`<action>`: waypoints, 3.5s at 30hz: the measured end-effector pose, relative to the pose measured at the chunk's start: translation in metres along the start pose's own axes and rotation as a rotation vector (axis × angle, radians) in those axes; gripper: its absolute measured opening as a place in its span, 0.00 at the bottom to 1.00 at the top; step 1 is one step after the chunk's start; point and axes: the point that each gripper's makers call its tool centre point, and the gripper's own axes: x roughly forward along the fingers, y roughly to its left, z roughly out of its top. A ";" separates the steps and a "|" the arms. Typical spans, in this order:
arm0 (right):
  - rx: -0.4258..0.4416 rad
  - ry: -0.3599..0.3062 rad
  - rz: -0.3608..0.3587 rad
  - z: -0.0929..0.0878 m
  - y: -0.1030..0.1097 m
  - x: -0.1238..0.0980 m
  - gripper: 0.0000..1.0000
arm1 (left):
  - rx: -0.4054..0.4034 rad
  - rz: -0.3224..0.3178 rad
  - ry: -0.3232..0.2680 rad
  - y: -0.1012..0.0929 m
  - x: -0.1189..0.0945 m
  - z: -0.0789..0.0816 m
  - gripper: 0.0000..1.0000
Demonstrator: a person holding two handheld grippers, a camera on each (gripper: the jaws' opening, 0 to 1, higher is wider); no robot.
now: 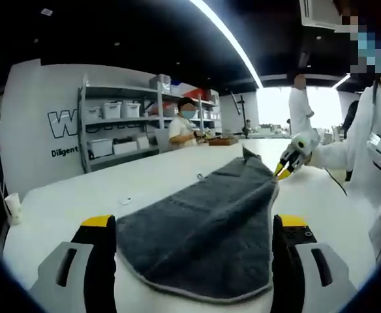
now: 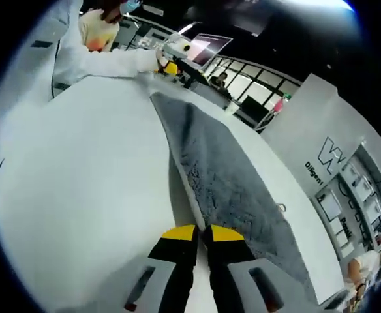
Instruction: Open the folded towel by lifting each exposed corner and separating the folded layers until the towel lies flat within the target outline without major curled edges
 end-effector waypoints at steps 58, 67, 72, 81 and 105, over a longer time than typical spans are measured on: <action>0.426 -0.145 -0.251 0.026 -0.015 -0.098 0.40 | -0.020 -0.008 0.030 0.000 0.004 -0.013 0.98; 0.583 -0.092 -0.615 -0.034 -0.062 -0.162 0.66 | -0.021 -0.013 0.033 -0.001 0.006 -0.014 0.98; 0.653 -0.042 -0.715 -0.065 -0.062 -0.184 0.78 | -0.025 -0.016 0.034 -0.003 0.008 -0.014 0.98; 0.766 0.001 -0.779 -0.111 -0.063 -0.194 0.90 | -0.021 -0.025 0.042 -0.007 0.011 -0.015 0.98; 0.913 0.154 -0.749 -0.228 -0.106 -0.176 0.41 | -0.033 -0.025 0.050 -0.004 0.011 -0.019 0.98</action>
